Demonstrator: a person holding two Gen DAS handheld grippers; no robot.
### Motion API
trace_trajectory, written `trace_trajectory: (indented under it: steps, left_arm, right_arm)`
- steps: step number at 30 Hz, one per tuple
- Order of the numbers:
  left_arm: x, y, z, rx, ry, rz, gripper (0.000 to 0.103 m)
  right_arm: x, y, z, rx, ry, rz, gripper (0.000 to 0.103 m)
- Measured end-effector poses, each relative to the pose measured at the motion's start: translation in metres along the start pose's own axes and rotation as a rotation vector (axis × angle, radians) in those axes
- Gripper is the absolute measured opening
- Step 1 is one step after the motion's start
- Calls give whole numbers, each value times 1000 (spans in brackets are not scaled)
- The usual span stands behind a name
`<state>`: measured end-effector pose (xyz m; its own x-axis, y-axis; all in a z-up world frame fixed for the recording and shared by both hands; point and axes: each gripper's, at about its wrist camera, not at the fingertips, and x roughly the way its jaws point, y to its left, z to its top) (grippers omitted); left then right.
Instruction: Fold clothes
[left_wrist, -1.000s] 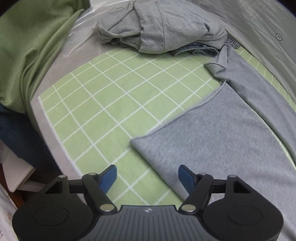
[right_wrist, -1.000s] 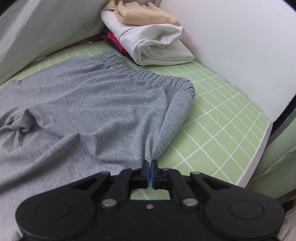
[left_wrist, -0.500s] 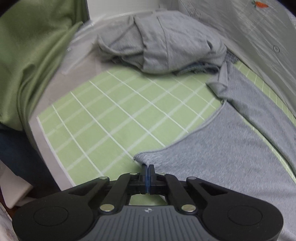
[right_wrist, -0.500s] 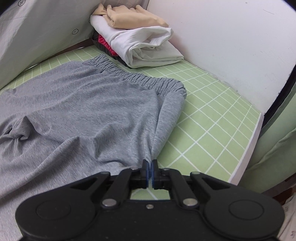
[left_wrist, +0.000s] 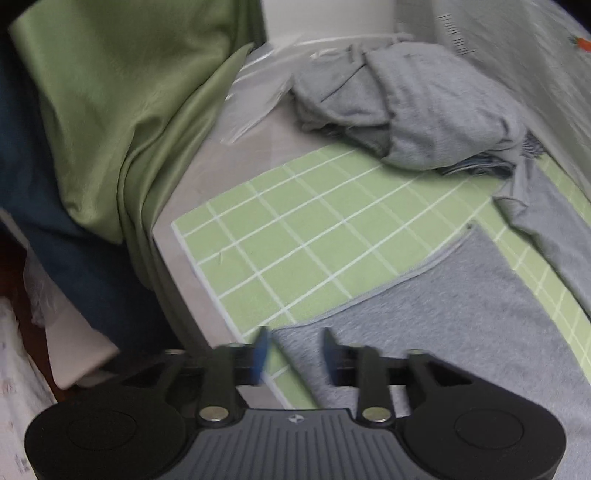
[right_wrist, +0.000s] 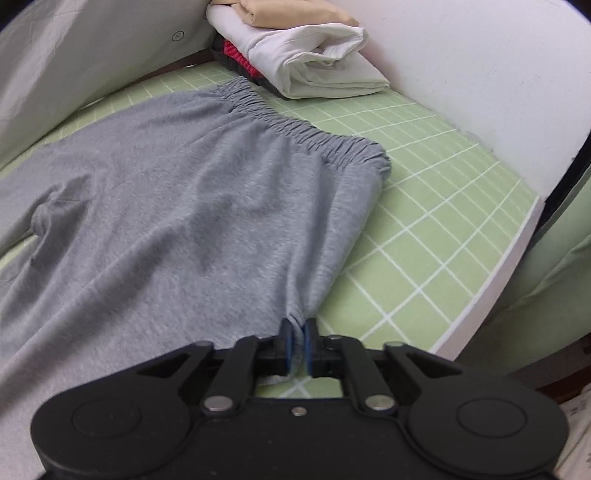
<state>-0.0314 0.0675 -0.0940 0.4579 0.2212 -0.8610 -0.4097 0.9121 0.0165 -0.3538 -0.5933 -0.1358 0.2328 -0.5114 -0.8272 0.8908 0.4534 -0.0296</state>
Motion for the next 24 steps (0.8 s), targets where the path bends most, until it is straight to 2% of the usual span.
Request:
trace_trajectory:
  steps: [1, 3, 7, 11, 16, 17, 18, 20, 21, 22, 24]
  left_arm:
    - [-7, -4, 1, -2, -25, -7, 69]
    - [-21, -14, 5, -8, -67, -22, 73]
    - [-46, -49, 5, -12, -108, -79, 79]
    - [-76, -97, -16, 25, -123, -140, 82]
    - [-103, -157, -59, 81, -83, -193, 82]
    - [-108, -169, -68, 92, -73, -202, 82]
    - [-112, -181, -78, 108, -63, -214, 82]
    - [-121, -203, -98, 143, -46, -234, 82]
    - [-124, -212, -106, 160, -40, -240, 82]
    - [-126, -222, -115, 176, -34, -247, 82]
    - [-130, -235, -126, 191, -23, -261, 82]
  right_arm:
    - [-1, -1, 2, 10, -13, 9, 68]
    - [-3, -6, 9, 42, -56, 14, 86]
    - [8, -26, 33, 157, -85, 68, 97]
    - [29, -51, 59, 289, -88, 123, 98]
    - [67, -78, 90, 355, -51, 121, 97]
    - [74, -82, 95, 356, -43, 119, 95]
    - [80, -86, 100, 352, -37, 126, 88]
    - [88, -92, 108, 328, -31, 162, 64]
    - [91, -92, 112, 301, -23, 174, 38]
    - [94, -91, 116, 255, -12, 177, 19]
    - [91, -89, 119, 140, -35, 172, 11]
